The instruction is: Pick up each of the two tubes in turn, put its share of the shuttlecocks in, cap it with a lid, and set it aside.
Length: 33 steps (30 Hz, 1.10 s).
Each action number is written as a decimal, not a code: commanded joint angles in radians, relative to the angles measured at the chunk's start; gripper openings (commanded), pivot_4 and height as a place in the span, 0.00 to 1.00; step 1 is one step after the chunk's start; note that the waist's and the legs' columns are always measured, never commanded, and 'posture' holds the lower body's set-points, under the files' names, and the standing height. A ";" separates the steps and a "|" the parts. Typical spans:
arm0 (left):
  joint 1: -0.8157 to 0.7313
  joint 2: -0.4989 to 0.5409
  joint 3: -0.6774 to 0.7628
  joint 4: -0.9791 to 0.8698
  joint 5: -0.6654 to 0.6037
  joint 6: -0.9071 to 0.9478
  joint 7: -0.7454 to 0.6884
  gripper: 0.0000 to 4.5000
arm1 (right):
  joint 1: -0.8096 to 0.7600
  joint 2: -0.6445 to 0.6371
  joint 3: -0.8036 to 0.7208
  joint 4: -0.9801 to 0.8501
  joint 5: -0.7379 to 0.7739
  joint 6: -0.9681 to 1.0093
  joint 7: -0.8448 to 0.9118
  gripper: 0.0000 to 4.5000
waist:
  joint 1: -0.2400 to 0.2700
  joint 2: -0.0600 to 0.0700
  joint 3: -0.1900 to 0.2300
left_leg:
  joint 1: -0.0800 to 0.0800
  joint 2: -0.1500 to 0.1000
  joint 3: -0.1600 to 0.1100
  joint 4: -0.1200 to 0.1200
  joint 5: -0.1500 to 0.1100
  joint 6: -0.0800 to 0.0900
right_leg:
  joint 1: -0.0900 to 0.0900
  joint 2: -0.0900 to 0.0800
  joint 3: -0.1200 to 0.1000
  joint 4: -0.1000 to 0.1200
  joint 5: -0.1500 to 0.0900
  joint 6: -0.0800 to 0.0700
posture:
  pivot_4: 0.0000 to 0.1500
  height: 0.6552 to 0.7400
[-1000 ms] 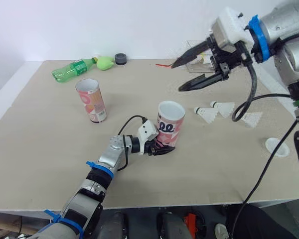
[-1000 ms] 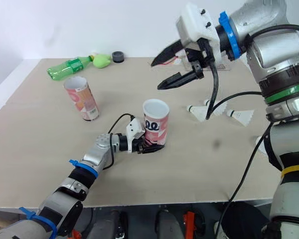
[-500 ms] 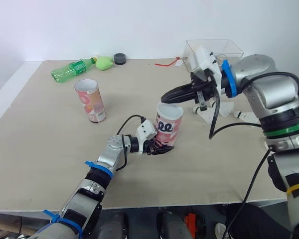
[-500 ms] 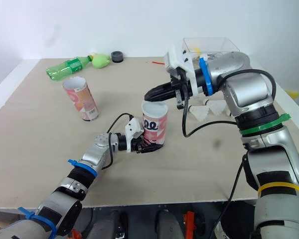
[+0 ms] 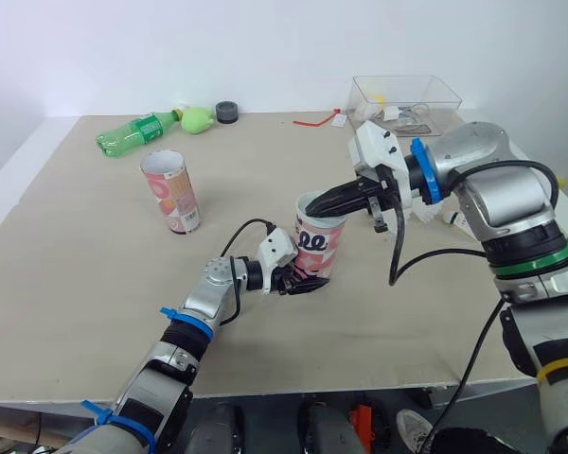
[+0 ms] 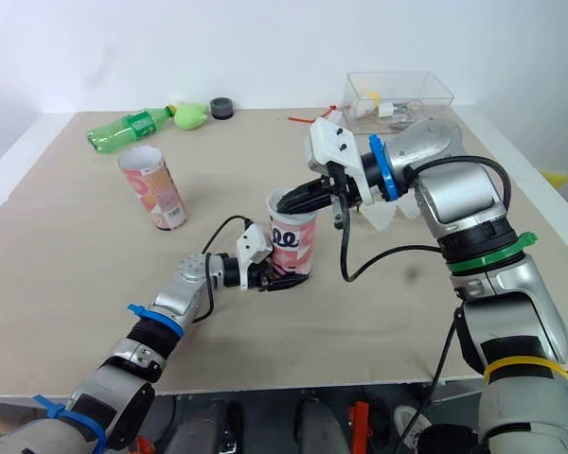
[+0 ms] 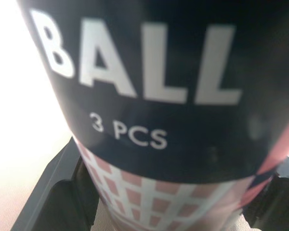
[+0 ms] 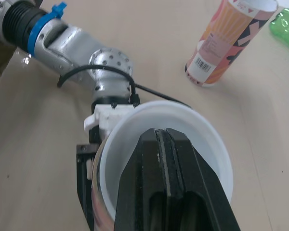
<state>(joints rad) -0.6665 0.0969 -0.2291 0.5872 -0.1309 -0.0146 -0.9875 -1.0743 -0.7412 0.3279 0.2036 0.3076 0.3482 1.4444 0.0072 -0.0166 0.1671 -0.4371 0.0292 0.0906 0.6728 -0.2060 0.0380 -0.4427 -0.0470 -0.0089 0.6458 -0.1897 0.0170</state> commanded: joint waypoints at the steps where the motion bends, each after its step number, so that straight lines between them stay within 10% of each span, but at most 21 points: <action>1: 0.010 0.005 0.005 -0.029 -0.001 0.005 0.003 0.72 | 0.034 -0.014 0.013 -0.007 -0.044 -0.007 0.046 0.02 | 0.000 0.000 0.000 | 0.000 0.000 0.000 0.000 0.000 0.000 | 0.000 0.000 0.000 0.000 0.000 0.000 | 1.00 1.00; 33: 0.020 -0.002 0.010 -0.030 0.008 0.008 -0.004 0.72 | -0.025 0.145 0.031 0.074 -0.192 -0.097 0.083 0.02 | -0.005 -0.002 -0.004 | 0.009 0.014 0.002 -0.001 0.000 -0.001 | 0.003 0.013 0.001 0.001 -0.004 -0.010 | 1.00 1.00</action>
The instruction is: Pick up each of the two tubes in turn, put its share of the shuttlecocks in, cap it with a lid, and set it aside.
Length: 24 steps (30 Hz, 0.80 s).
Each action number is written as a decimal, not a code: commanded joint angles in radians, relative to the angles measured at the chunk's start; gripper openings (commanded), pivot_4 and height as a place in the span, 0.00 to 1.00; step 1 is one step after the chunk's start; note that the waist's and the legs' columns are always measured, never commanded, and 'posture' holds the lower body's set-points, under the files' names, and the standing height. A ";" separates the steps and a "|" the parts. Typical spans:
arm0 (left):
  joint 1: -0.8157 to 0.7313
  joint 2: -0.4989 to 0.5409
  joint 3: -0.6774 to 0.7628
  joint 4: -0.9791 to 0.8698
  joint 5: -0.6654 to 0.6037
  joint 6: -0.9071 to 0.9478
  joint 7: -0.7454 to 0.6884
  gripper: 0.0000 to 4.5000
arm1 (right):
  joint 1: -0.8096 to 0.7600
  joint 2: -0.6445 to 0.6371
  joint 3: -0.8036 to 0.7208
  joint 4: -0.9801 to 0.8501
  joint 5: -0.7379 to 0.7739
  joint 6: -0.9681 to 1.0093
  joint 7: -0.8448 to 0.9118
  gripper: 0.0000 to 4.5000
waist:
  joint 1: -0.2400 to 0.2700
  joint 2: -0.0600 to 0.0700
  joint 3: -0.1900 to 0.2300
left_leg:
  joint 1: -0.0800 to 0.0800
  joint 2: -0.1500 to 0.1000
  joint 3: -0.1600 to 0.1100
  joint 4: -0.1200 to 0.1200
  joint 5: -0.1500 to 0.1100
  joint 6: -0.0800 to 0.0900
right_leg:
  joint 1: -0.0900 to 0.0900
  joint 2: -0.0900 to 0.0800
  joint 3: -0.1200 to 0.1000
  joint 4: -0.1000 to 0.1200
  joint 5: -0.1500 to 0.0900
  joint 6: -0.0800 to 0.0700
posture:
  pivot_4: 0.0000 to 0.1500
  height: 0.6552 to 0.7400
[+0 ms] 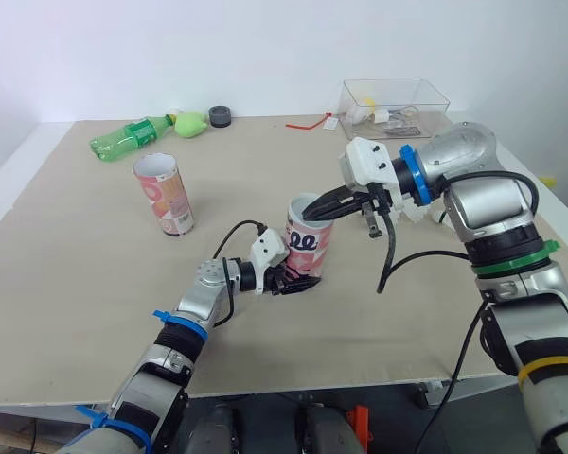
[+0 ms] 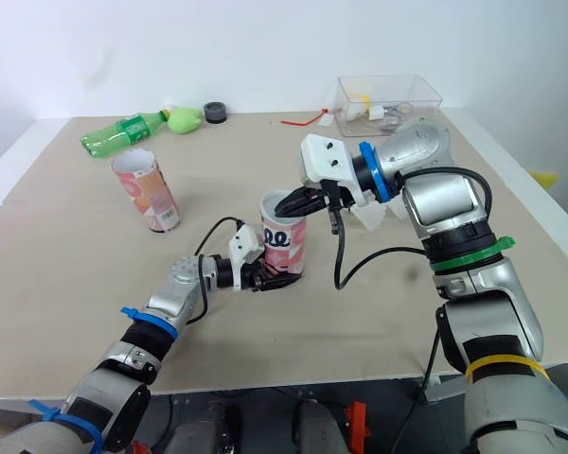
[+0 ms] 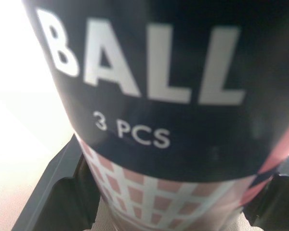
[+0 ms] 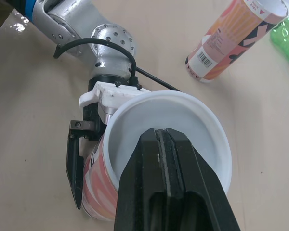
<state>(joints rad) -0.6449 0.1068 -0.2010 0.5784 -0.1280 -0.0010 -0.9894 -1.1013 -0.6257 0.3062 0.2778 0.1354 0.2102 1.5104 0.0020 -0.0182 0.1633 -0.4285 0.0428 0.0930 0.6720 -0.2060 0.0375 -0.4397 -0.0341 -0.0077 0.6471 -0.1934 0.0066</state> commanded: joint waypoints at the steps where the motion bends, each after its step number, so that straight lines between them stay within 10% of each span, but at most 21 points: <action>1: -0.001 -0.013 -0.019 -0.022 0.006 -0.006 -0.003 0.72 | -0.004 0.036 0.047 -0.006 -0.011 0.074 0.016 0.02 | 0.000 0.000 0.000 | 0.000 0.000 0.000 0.000 0.000 0.000 | 0.000 0.000 0.000 0.000 0.000 0.000 | 1.00 1.00; 24: -0.001 -0.021 -0.022 -0.018 0.013 -0.019 -0.005 0.72 | -0.032 0.060 0.147 0.077 -0.176 0.016 0.042 0.02 | 0.001 -0.002 -0.007 | 0.002 0.002 0.001 -0.001 -0.001 -0.001 | 0.000 0.001 0.000 0.000 -0.001 -0.002 | 1.00 1.00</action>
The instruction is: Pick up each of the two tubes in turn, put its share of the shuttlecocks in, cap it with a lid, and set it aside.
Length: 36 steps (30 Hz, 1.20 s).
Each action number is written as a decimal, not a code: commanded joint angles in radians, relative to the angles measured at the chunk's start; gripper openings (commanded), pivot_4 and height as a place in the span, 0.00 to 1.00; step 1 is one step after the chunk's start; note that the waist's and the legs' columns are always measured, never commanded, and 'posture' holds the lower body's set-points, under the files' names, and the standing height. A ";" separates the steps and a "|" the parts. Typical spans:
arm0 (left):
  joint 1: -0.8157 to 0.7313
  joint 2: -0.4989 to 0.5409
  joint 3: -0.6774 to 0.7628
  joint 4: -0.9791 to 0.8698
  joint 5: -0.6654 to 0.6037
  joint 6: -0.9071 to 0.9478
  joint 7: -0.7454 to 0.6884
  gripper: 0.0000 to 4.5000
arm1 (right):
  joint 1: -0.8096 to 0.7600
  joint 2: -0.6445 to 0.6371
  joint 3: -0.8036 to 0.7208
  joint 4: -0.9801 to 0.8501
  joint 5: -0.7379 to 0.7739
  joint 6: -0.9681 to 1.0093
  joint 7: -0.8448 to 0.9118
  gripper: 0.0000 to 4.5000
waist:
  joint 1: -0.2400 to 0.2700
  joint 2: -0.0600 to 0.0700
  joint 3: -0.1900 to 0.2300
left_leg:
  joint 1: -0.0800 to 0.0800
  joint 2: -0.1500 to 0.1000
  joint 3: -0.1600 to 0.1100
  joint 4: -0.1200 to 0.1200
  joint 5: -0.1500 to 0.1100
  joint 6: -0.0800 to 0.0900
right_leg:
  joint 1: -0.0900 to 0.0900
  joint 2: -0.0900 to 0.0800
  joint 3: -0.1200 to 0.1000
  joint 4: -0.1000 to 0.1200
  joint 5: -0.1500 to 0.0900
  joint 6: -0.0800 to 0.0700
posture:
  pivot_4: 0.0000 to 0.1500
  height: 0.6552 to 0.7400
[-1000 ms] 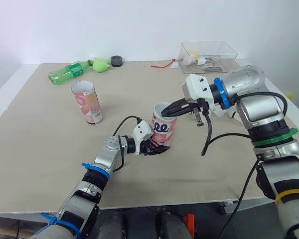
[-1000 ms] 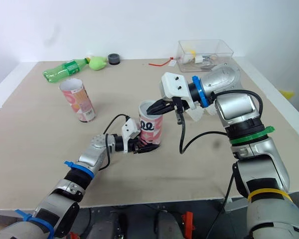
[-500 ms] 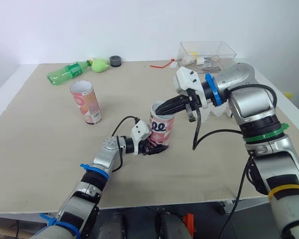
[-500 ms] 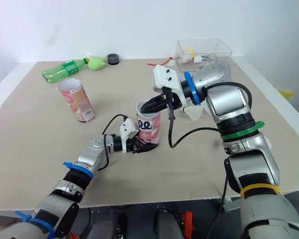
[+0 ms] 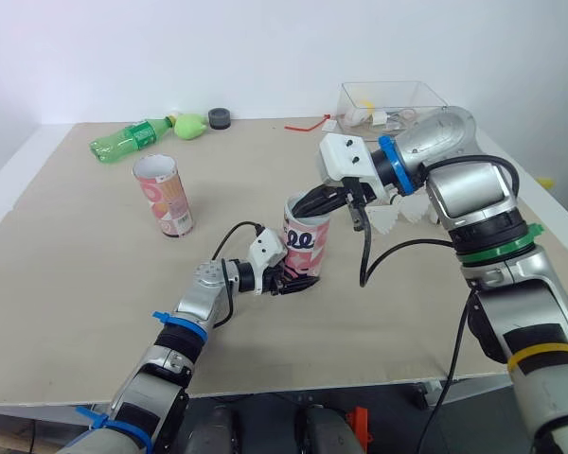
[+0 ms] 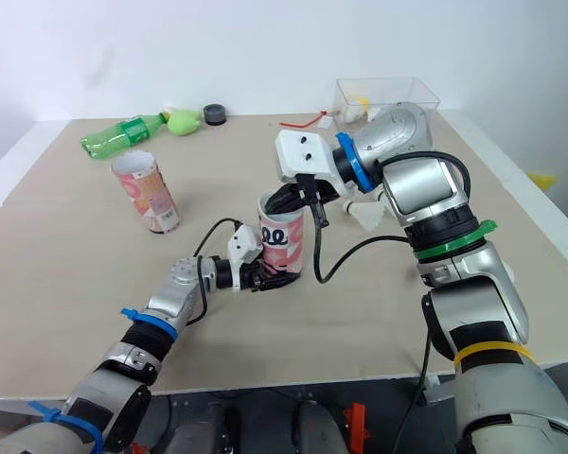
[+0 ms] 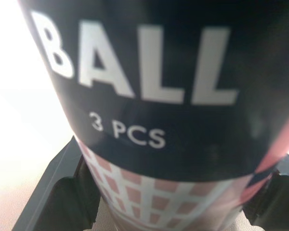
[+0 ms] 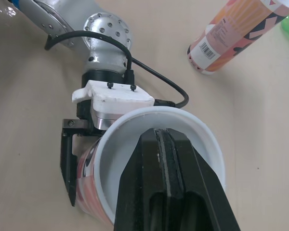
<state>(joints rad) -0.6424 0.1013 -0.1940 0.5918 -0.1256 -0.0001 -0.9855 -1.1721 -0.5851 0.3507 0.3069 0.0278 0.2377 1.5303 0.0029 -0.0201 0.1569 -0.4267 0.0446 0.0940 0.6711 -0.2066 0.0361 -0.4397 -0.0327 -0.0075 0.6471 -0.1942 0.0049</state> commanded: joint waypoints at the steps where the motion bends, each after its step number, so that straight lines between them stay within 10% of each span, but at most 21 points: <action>1: -0.004 -0.015 -0.029 -0.033 0.011 -0.021 -0.009 0.72 | 0.039 0.021 0.103 0.051 -0.072 -0.016 0.025 0.02 | 0.000 0.000 -0.001 | 0.000 0.000 0.000 0.000 0.000 0.000 | 0.000 0.000 0.000 0.000 0.000 0.000 | 1.00 1.00; 36: 0.004 -0.021 -0.029 -0.043 0.015 -0.024 -0.004 0.72 | 0.035 0.072 0.114 0.109 -0.089 0.076 0.073 0.02 | 0.000 0.000 -0.011 | 0.002 0.001 0.000 -0.002 -0.002 -0.004 | 0.000 0.000 0.000 0.000 -0.003 -0.002 | 1.00 1.00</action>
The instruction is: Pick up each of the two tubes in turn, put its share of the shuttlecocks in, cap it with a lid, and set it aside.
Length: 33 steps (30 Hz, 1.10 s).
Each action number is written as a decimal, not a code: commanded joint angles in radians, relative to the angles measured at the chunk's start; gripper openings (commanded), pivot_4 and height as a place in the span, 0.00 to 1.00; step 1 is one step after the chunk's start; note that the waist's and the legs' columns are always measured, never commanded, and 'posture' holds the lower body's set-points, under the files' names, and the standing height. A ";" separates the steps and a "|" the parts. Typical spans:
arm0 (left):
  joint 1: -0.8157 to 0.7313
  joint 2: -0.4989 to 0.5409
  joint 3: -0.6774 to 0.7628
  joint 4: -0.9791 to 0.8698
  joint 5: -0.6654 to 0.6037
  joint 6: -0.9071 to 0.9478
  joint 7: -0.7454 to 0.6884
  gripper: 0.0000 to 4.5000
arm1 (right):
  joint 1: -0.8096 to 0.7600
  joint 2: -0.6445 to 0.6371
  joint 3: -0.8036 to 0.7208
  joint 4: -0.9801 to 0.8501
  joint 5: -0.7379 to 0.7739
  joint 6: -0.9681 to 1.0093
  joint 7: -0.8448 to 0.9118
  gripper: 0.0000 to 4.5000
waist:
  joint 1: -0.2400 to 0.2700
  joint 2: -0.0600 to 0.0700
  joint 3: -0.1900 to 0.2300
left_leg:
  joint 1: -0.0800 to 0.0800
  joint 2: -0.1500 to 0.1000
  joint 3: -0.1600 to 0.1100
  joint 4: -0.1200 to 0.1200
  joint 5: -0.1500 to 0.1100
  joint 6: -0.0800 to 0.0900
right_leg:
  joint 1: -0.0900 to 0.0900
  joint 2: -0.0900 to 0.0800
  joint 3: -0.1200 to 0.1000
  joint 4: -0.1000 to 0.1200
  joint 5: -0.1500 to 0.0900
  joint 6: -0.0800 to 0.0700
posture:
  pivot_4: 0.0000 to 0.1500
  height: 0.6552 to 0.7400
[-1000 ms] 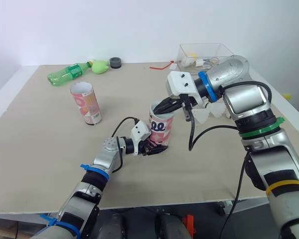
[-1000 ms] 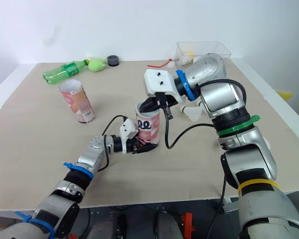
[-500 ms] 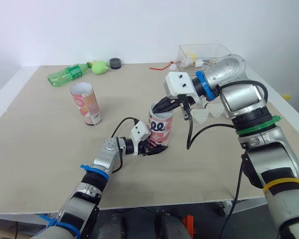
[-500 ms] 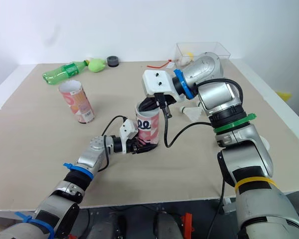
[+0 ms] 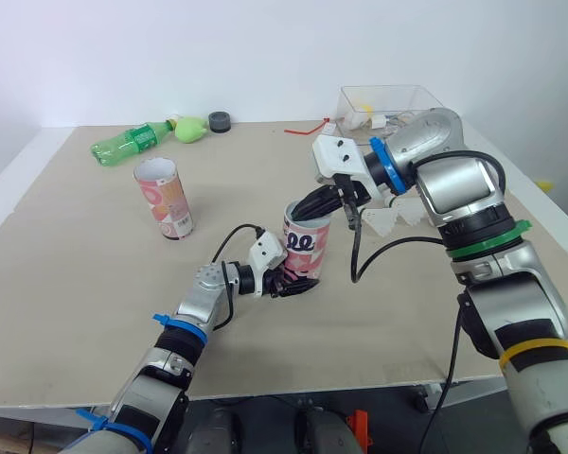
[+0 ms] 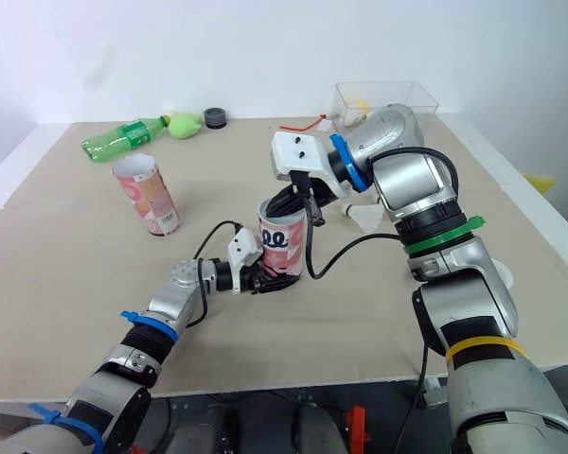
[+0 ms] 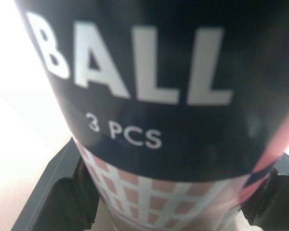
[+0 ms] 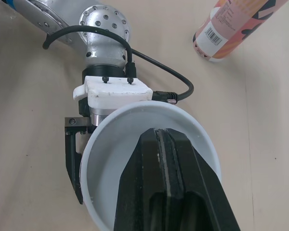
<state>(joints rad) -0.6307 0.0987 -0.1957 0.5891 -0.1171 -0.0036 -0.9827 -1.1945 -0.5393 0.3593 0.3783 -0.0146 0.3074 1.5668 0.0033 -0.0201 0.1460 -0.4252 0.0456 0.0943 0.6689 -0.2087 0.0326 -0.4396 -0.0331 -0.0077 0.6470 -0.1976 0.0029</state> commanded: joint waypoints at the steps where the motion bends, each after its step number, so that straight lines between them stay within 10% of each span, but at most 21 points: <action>1: -0.007 -0.018 -0.027 -0.040 0.006 -0.021 -0.007 0.72 | 0.056 0.028 0.099 0.037 -0.041 0.005 0.036 0.02 | 0.000 0.000 0.000 | 0.000 0.000 0.000 0.000 0.000 0.000 | 0.000 0.000 0.000 0.000 0.000 0.000 | 1.00 1.00; 19: 0.001 -0.008 -0.026 -0.049 0.003 -0.025 -0.005 0.72 | 0.019 -0.126 -0.341 0.018 0.345 0.220 -0.062 0.02 | 0.007 0.000 0.003 | -0.016 -0.007 -0.002 0.000 -0.004 -0.002 | -0.012 -0.005 0.000 -0.001 0.000 0.002 | 1.00 1.00; 33: 0.041 0.006 -0.035 -0.119 -0.017 -0.013 -0.023 0.72 | 0.603 -0.185 -0.533 -0.282 0.454 0.064 -0.215 0.02 | 0.003 0.000 0.005 | -0.014 -0.011 -0.005 -0.002 -0.005 0.000 | -0.009 -0.005 0.003 0.000 -0.004 0.010 | 1.00 1.00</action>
<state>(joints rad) -0.5973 0.1022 -0.2239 0.5022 -0.1241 -0.0190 -0.9953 -0.5952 -0.7173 -0.1399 0.1695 0.3992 0.3686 1.3644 0.0065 -0.0203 0.1511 -0.4391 0.0347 0.0896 0.6672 -0.2137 0.0322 -0.4484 -0.0380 -0.0045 0.6468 -0.2017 0.0131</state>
